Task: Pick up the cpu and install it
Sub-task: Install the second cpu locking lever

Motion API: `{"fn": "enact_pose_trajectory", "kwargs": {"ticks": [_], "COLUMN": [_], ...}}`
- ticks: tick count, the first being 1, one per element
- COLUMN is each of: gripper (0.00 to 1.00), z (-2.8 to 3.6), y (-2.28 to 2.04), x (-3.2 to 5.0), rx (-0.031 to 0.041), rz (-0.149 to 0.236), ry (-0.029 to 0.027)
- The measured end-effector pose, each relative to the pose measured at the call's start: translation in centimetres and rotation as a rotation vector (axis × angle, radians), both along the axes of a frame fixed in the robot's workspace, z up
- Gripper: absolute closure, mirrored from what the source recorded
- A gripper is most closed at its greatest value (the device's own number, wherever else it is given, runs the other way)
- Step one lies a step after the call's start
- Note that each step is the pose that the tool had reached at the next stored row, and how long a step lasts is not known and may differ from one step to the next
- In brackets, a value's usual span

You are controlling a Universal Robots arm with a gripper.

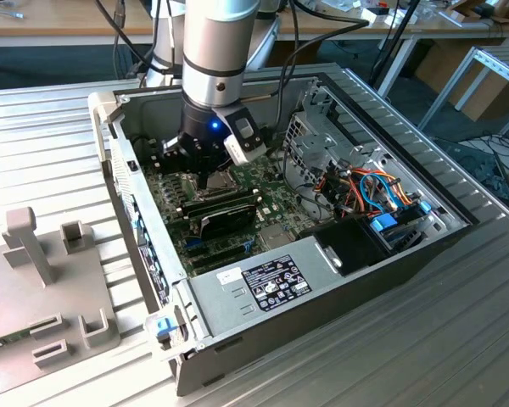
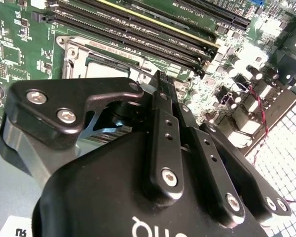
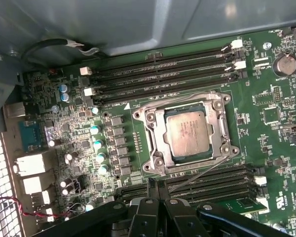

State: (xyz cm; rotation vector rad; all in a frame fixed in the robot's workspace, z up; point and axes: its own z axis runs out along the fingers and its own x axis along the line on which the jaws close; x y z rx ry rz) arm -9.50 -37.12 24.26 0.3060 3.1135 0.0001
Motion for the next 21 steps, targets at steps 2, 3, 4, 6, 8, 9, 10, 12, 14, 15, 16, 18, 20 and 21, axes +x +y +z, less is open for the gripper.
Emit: {"fn": "enact_pose_trajectory", "kwargs": {"ticks": [2,3,4,6,8,9,10,12,14,15,16,18,20,21], "gripper": [0.89,0.89,0.89,0.89,0.89,0.89,0.89,0.89,0.89,0.89,0.89,0.89,0.89,0.89], "z": [-0.03,-0.04,-0.25,-0.52,-0.93,-1.12,-1.36,-1.68,-1.69,-1.7,-1.7,-1.71,-1.71,-1.71], "y": [-0.01,-0.01,-0.01,-0.01,-0.01,-0.01,0.01,-0.01,-0.01,-0.01,-0.01,-0.01,-0.01,-0.01], "x": [0.01,0.01,0.0,-0.01,-0.02,-0.02,0.03,0.0,0.0,0.0,0.0,0.0,0.0,0.0], "rx": [-0.0034,-0.0036,-0.0038,-0.0043,-0.0044,-0.0042,-0.0031,-0.0038,-0.0041,-0.0041,-0.004,-0.0039,-0.004,-0.004], "rz": [0.0,0.0,0.0,0.0,0.0,0.0,0.001,0.002,0.002,0.002,0.002,0.002,0.002,0.002], "ry": [0.0003,0.0004,0.0003,0.0014,0.0022,0.0021,0.0,0.0016,0.0017,0.0017,0.0017,0.0017,0.0017,0.0017]}}
